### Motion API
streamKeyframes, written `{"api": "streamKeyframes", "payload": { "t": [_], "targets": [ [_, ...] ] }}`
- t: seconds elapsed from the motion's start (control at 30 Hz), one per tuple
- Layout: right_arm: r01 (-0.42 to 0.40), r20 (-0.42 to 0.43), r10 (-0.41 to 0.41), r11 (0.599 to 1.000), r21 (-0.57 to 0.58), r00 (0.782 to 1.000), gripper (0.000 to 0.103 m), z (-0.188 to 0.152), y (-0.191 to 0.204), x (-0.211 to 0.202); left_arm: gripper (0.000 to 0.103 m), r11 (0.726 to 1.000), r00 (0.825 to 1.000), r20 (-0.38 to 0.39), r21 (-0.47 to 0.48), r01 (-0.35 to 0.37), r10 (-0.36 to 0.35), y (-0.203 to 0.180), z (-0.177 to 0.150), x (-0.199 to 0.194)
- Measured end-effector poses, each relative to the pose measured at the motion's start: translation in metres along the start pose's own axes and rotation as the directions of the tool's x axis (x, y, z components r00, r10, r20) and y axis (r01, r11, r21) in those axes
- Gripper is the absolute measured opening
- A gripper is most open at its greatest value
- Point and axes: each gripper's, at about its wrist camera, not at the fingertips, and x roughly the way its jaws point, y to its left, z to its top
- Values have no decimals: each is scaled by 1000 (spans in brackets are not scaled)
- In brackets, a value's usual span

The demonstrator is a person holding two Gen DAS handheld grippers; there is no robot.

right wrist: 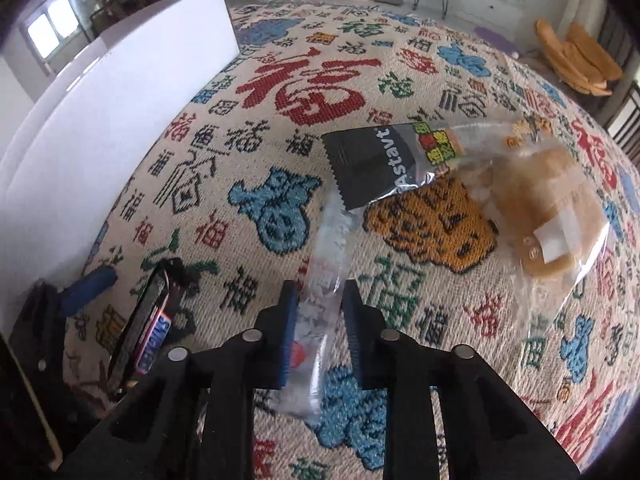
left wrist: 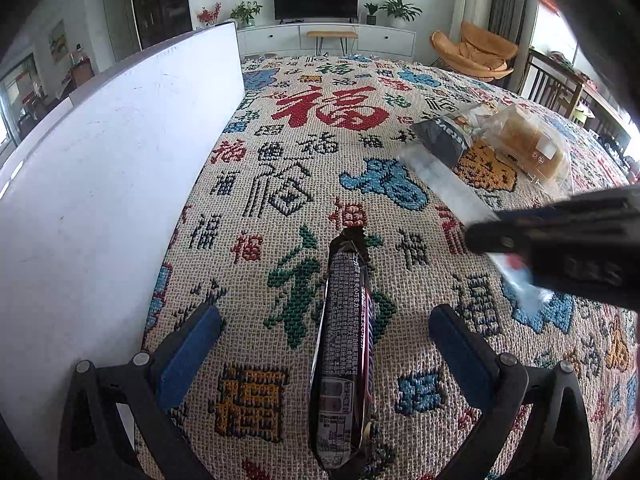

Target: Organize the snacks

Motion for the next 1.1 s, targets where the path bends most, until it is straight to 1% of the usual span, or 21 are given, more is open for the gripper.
{"api": "streamKeyframes", "payload": {
  "t": [0.07,0.2,0.3,0.33,0.37,0.4,0.43,0.47,0.5,0.53,0.57,0.63,0.67,0.73,1.1],
  "targets": [
    [-24,-18,24,1000,-16,1000,19,-16,-12,-10,103,1000,1000,0,0,0,0,0,0,0],
    [-17,-32,15,998,-62,999,19,-60,-36,-32,103,1000,1000,0,0,0,0,0,0,0],
    [49,5,-49,998,-42,999,20,-99,-61,-52,103,1000,1000,0,0,-1,1,0,0,0],
    [87,27,-87,996,-25,996,21,-110,-70,-56,103,1000,1000,0,0,-1,1,0,0,0],
    [120,57,-120,993,-8,991,25,-122,-78,-60,103,1000,1000,0,1,-1,1,0,0,0],
    [142,96,-142,990,12,985,33,-131,-85,-63,103,1000,1000,0,1,-1,1,0,0,0],
    [151,140,-155,988,36,978,65,-140,-91,-64,103,1000,1000,0,1,-1,1,0,0,0],
    [159,175,-169,985,67,970,82,-148,-98,-62,103,1000,1000,0,1,-2,2,0,0,0],
    [145,207,-162,985,98,965,82,-153,-104,-60,103,1000,1000,0,1,-3,3,0,0,0],
    [102,259,-134,986,134,957,82,-160,-110,-61,103,1000,1000,0,1,-3,3,0,1,0],
    [90,277,-127,986,142,953,81,-161,-111,-63,103,1000,1000,0,1,-3,3,0,1,0],
    [91,273,-128,986,142,954,82,-158,-110,-61,103,1000,1000,0,1,-3,3,-1,0,0],
    [101,266,-133,986,133,955,85,-156,-107,-60,103,1000,1000,0,1,-3,3,0,0,0],
    [127,257,-154,985,117,954,86,-153,-102,-58,103,1000,1000,0,1,-3,3,-1,0,0],
    [122,258,-150,985,121,954,86,-153,-105,-57,103,1000,1000,0,1,-3,3,0,0,1]
  ]
}}
